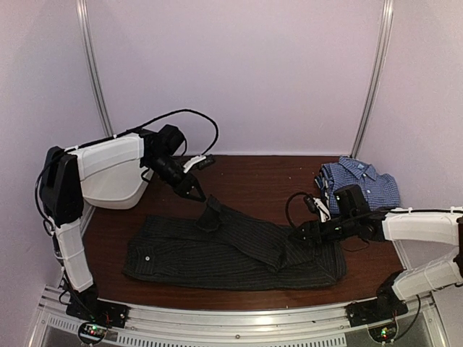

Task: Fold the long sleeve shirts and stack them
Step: Fold the sleeve at the center of the board.

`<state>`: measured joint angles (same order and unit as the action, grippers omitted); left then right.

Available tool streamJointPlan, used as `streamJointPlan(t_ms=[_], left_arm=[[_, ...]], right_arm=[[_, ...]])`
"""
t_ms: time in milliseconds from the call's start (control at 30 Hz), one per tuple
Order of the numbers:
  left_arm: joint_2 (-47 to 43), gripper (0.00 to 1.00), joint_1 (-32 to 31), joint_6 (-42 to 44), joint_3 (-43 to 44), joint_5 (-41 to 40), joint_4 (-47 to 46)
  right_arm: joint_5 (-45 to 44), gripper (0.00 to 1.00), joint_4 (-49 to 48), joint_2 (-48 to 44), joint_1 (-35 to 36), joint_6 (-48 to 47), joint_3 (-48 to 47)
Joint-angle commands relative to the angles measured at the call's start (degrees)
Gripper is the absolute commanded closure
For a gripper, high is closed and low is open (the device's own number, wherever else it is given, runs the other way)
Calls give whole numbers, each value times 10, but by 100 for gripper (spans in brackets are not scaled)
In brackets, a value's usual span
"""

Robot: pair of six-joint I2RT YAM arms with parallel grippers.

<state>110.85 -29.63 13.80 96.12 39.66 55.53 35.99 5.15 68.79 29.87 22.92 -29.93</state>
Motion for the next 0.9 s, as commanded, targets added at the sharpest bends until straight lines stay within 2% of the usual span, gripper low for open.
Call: streamJointPlan(t_ms=[0,67,133,233,433,600,867], left_arm=[[-22,91,14,-38,-49,-2,-56],[-27,88,15,-63,-78,-5,-93],[-41,76,16,-101,-108,-12,-147],[-57,66,17,-150,-154,-35,-232],[-41,59,48,-213,-202,-62,-319],[-8,50,77,-234,-203,-54,-335],[36,47,80,-249,-207,-63,-331]], right_arm=[[-17,17,-38,22,9,10,2],[-18,17,-49,32,13,13,2],[-19,18,-50,44,16,13,-1],[-20,18,-50,55,19,13,-3],[-27,18,-47,56,20,9,-13],[-30,18,-47,59,20,8,-15],[-33,19,-50,64,20,8,-14]])
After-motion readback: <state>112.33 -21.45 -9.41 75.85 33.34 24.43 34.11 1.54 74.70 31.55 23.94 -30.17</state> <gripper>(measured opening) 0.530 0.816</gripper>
